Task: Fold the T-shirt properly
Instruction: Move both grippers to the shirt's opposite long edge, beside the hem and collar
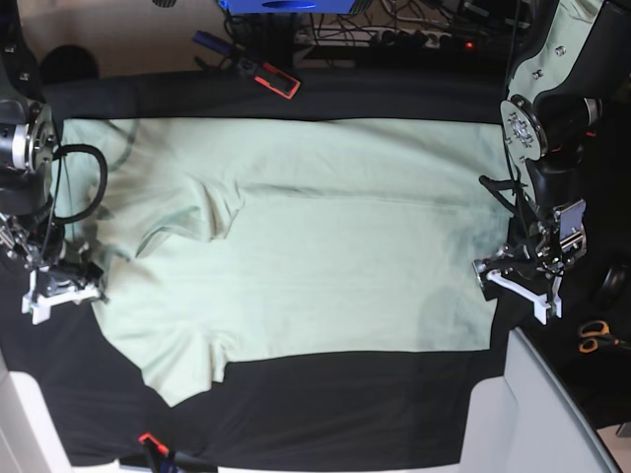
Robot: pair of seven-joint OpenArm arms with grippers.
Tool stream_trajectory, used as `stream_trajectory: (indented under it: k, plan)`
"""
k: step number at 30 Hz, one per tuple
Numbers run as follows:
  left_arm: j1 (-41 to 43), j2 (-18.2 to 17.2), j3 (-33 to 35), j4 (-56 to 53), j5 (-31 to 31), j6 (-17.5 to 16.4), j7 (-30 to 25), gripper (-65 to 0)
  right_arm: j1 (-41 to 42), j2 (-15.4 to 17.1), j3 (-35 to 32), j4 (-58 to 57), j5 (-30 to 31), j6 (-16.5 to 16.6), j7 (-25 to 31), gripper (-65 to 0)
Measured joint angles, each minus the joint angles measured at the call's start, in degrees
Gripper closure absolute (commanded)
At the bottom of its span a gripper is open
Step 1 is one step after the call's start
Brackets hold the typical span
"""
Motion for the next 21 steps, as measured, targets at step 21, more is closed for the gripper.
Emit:
stream_trajectory:
  k: [21]
  plan:
    - [-2.71, 2.56, -0.15, -0.07, -0.17, 0.0, 0.02, -63.0, -0.24, 0.02, -0.04, -0.15, 0.0, 0.02, -0.48, 0.0]
